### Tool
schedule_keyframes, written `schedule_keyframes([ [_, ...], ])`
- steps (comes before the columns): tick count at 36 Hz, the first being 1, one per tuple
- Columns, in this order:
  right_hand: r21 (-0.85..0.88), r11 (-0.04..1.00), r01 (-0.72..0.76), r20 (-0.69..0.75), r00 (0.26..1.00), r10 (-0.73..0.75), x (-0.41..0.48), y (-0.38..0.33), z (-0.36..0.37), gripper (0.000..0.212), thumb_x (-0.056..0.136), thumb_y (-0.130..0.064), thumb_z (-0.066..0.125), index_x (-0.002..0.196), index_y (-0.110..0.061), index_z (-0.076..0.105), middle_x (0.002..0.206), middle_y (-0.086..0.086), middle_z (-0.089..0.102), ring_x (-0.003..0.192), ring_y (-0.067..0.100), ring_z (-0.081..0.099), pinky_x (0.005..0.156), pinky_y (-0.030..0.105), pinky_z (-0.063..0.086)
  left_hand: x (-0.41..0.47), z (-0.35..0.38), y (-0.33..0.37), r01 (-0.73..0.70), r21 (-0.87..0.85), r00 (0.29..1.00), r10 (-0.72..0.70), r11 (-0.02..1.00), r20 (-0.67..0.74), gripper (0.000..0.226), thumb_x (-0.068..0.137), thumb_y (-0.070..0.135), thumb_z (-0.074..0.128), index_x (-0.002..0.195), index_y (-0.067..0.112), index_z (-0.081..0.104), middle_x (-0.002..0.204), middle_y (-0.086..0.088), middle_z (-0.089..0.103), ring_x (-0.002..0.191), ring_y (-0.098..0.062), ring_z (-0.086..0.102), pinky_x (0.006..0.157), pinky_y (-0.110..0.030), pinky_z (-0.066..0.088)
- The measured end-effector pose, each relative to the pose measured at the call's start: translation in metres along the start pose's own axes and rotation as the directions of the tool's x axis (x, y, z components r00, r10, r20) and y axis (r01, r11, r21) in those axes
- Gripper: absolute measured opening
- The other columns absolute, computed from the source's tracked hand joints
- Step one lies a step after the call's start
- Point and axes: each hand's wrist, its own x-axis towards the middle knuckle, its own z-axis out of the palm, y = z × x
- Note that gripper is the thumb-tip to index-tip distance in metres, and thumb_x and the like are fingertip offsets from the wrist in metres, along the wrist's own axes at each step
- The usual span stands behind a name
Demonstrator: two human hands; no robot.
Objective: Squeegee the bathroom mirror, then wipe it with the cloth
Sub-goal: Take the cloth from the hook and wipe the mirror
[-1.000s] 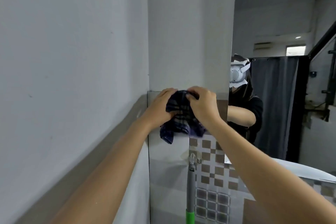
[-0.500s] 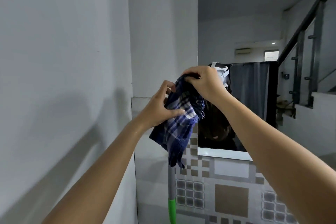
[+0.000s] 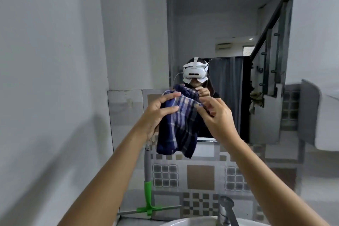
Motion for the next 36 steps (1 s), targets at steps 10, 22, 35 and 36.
schedule_keyframes([
  [10, 0.629, 0.725, -0.281, 0.199, 0.96, 0.199, -0.033, 0.02, -0.006, 0.048, 0.094, -0.022, 0.048, 0.14, -0.021, 0.035, 0.104, -0.016, 0.062, 0.096, 0.003, 0.064, 0.085, 0.026, 0.055, -0.001, 0.038, -0.008, 0.049, -0.168, 0.996, -0.036, 0.985, 0.077, 0.042, 0.084, 0.007, 0.06, 0.12, 0.027, 0.06, 0.127, -0.002, 0.058, 0.111, -0.025, 0.06, 0.092, -0.037, 0.051],
  [22, 0.73, 0.603, -0.322, 0.241, 0.947, 0.213, -0.045, 0.049, 0.003, 0.048, 0.082, -0.025, 0.067, 0.125, -0.023, 0.047, 0.124, 0.003, 0.059, 0.112, 0.019, 0.06, 0.091, 0.041, 0.051, -0.009, 0.052, -0.039, 0.08, -0.282, 0.994, -0.054, 0.956, 0.099, 0.049, 0.08, 0.003, 0.059, 0.123, 0.026, 0.058, 0.125, 0.0, 0.062, 0.115, -0.024, 0.058, 0.098, -0.037, 0.047],
  [35, 0.394, 0.885, -0.249, 0.165, 0.966, 0.198, -0.01, 0.053, -0.01, 0.025, 0.077, -0.017, 0.073, 0.101, -0.021, 0.065, 0.1, 0.003, 0.07, 0.093, 0.016, 0.068, 0.082, 0.039, 0.057, 0.014, 0.008, -0.059, 0.086, -0.115, 0.996, -0.087, 0.99, 0.001, 0.037, 0.08, -0.004, 0.063, 0.113, 0.012, 0.063, 0.107, -0.012, 0.068, 0.096, -0.023, 0.065, 0.079, -0.027, 0.056],
  [36, 0.37, 0.895, -0.247, 0.145, 0.968, 0.207, -0.003, 0.052, -0.011, 0.024, 0.076, -0.018, 0.074, 0.099, -0.022, 0.066, 0.101, 0.004, 0.07, 0.092, 0.016, 0.068, 0.082, 0.04, 0.057, 0.02, 0.007, -0.058, 0.06, -0.096, 0.998, -0.061, 0.994, -0.012, 0.036, 0.079, -0.004, 0.065, 0.111, 0.012, 0.065, 0.106, -0.011, 0.068, 0.096, -0.023, 0.065, 0.081, -0.029, 0.056],
])
